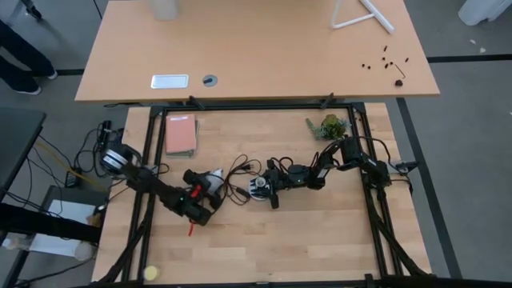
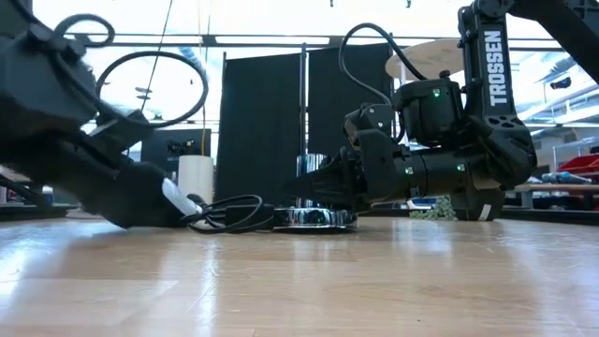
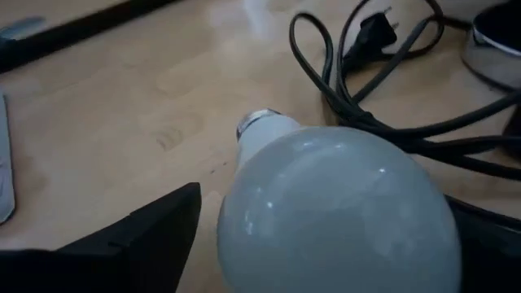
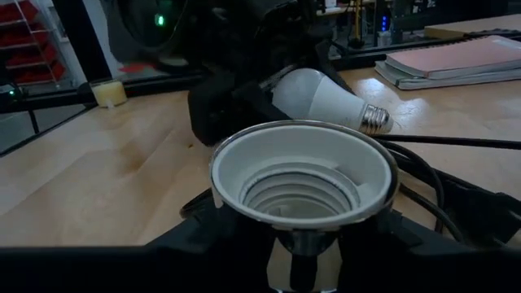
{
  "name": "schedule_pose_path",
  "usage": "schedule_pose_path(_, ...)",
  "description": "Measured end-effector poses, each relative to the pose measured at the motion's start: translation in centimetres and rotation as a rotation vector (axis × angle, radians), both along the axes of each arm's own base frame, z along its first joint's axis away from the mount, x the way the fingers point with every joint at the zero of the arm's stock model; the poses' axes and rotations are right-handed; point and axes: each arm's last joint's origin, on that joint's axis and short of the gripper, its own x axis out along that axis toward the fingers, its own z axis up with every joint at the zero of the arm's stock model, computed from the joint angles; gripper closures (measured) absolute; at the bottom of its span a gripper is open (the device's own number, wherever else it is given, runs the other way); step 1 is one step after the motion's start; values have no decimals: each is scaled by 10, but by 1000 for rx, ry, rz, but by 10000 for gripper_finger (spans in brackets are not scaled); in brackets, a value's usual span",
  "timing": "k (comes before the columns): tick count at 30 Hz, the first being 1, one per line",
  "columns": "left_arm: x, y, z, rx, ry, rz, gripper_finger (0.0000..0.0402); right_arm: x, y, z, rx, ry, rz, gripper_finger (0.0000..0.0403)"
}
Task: Screw lightbulb
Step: Remove the white lightbulb from the silver lamp
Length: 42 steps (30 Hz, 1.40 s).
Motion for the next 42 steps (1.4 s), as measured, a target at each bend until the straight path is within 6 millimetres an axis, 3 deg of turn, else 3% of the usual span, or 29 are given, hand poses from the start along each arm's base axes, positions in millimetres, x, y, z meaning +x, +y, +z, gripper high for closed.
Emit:
schedule_pose_path(15,-15,4,40,-195,69,-53,32,0,0,0,-7,-1,1,221)
schedule_pose_path(31,-19,-2,49,-546,189,-92,32,0,0,0,-6,-1,0,221)
schedule_pose_path(35,-16,-7,73,-579,309,-105,33,0,0,0,-7,-2,-1,221)
schedule_pose_path(42,-2,-14,134,-418,386,-159,45,0,0,0,-7,-2,-2,221)
